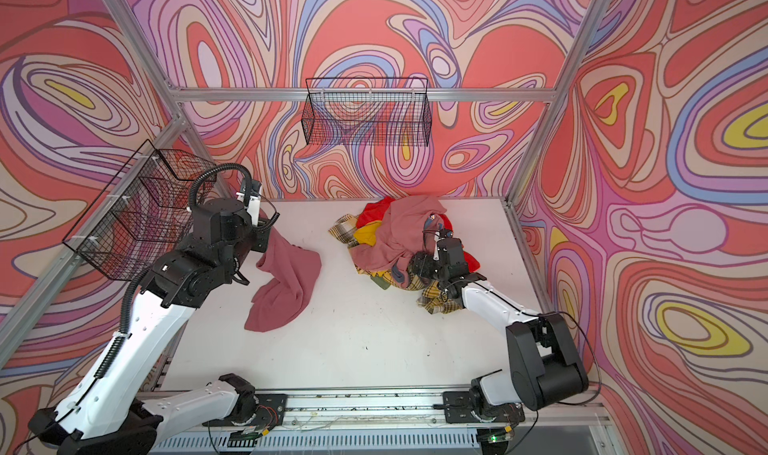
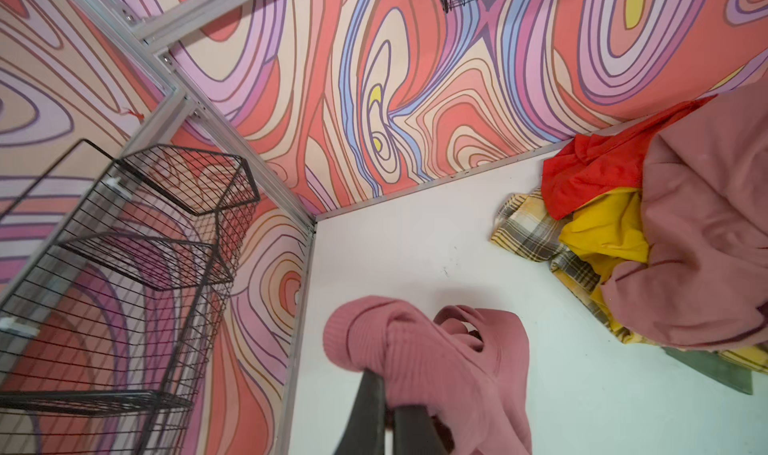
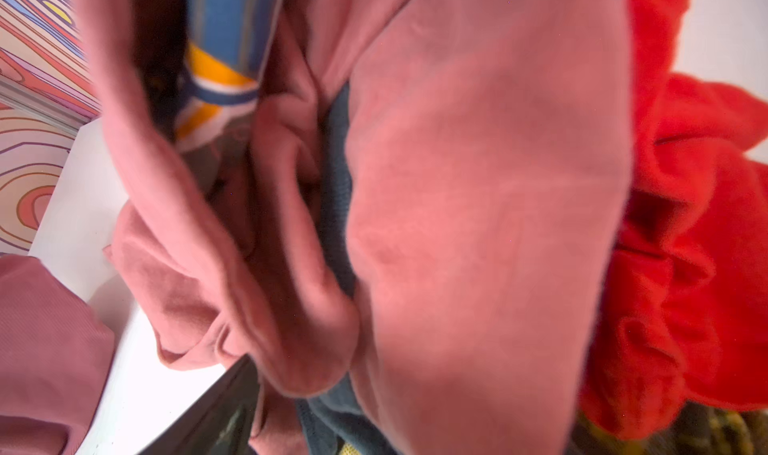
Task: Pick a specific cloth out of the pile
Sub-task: 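Lower the pink ribbed top onto the table nearer the left arm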
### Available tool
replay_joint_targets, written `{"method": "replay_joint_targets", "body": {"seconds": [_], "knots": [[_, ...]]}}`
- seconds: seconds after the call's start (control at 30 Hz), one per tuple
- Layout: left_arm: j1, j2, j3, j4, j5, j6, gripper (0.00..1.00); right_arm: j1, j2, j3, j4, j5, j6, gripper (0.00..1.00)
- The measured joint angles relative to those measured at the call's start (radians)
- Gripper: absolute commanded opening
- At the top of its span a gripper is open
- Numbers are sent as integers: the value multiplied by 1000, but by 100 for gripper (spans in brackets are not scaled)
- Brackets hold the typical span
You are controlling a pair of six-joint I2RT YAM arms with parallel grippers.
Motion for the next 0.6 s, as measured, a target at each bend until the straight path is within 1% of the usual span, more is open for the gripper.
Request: {"method": "replay_joint_targets", "body": {"seconds": [0.23,0.3,0.37,0.5,0.6], "knots": [[2,9,-138,15,102,-177,0,0,-47,-12,-21,20,-10,88],[18,0,-171,19,127,-225,0,0,-61,-19,-26,23,-11,88],[55,-25,-215,23,153,-269,0,0,-71,-27,-31,26,-11,88],[183,-112,-327,18,196,-346,0,0,-80,-36,-36,27,-11,88],[247,-157,-407,-2,200,-388,0,0,-80,-36,-39,27,-14,88]]}}
